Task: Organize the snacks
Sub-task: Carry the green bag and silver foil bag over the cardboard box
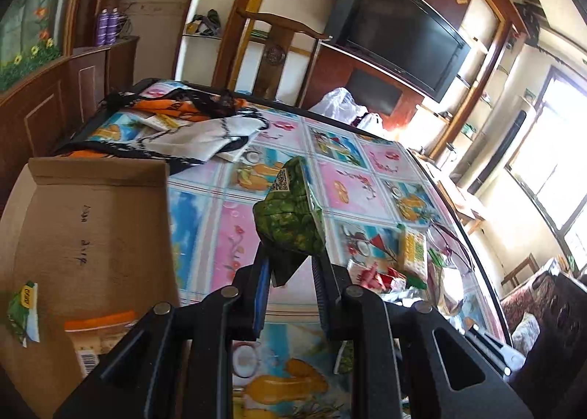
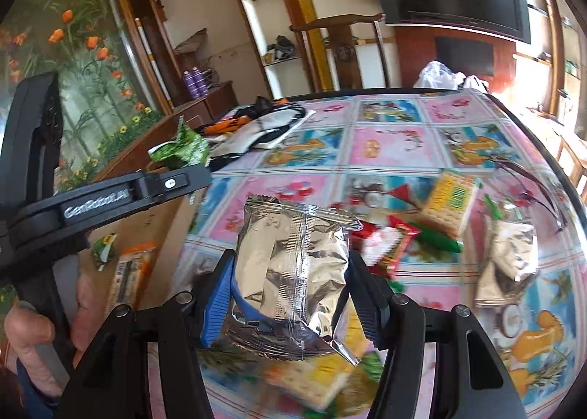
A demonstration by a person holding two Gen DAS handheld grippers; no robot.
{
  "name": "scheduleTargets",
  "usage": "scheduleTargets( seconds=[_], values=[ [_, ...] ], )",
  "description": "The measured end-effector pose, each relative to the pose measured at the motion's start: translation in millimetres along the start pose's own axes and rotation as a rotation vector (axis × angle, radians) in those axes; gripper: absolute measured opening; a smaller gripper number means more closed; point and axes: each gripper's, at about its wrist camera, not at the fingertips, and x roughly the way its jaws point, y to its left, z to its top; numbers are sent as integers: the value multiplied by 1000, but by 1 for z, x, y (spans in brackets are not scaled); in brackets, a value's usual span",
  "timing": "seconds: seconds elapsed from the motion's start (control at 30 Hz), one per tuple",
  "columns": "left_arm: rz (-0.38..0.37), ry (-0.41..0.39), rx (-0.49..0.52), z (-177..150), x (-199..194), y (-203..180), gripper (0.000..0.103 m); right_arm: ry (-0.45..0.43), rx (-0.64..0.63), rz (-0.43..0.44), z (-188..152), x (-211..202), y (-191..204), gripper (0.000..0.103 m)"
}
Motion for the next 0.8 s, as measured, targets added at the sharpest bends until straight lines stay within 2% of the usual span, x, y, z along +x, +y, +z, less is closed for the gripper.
scheduleTargets(
  seconds=[0.17, 0.43, 0.63, 0.8],
  values=[
    [47, -26, -70, 9, -12, 35, 21, 10, -43, 65, 3, 10, 38, 64],
    [122, -24, -176, 19, -26, 102, 21, 36, -96, 171, 4, 26, 92, 64],
    [191, 35, -248, 16, -18, 139, 21, 66, -166, 227, -5, 41, 128, 64],
    [239, 72, -275, 12, -13, 152, 21, 104, -221, 238, -17, 58, 150, 64]
  ],
)
